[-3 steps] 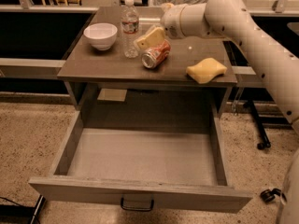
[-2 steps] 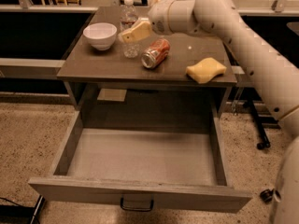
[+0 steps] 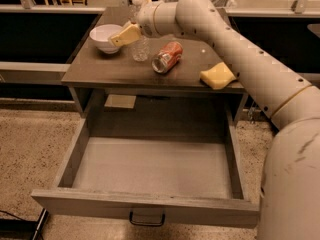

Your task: Place water bottle into top drawer

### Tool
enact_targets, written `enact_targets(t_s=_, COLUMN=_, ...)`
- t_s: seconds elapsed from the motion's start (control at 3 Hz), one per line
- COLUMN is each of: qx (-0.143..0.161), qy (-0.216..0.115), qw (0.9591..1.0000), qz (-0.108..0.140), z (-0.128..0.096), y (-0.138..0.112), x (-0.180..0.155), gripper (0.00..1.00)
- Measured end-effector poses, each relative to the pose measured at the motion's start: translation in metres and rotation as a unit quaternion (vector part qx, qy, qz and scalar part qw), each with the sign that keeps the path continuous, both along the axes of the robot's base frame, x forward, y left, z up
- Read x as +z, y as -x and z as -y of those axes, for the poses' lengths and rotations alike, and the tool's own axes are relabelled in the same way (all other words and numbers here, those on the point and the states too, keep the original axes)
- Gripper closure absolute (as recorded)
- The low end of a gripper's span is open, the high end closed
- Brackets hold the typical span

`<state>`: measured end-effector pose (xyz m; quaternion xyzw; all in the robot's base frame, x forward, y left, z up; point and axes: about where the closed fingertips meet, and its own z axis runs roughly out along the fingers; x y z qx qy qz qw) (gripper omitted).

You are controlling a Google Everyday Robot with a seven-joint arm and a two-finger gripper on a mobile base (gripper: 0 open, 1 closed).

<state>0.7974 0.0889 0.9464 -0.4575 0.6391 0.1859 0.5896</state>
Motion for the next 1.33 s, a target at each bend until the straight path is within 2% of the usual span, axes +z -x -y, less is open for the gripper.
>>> enact_targets(t_s=0.33, qx=-0.013, qy=-0.014, qw=0.9997, qz=-0.017, z=-0.005, y=-0.018, x=-0.010, gripper=0.19)
enact_targets(t_s=0.67, qx=-0.016, qy=-0.053, qw=0.9978, qz=-0.036, z=-0.001, y=-0.032, x=-0.017, gripper=0.50)
enact_targets(t_s=1.0, qx=0.007, qy=-0.088, qw=0.9948, qz=-0.052, z=0.001, y=-0.030, x=-0.013, gripper=0.73)
enact_targets(t_s=1.33, qx=0.058, qy=-0.105, qw=0.9920, qz=-0.040, z=0.011, y=0.010, x=0.020, gripper=0.96)
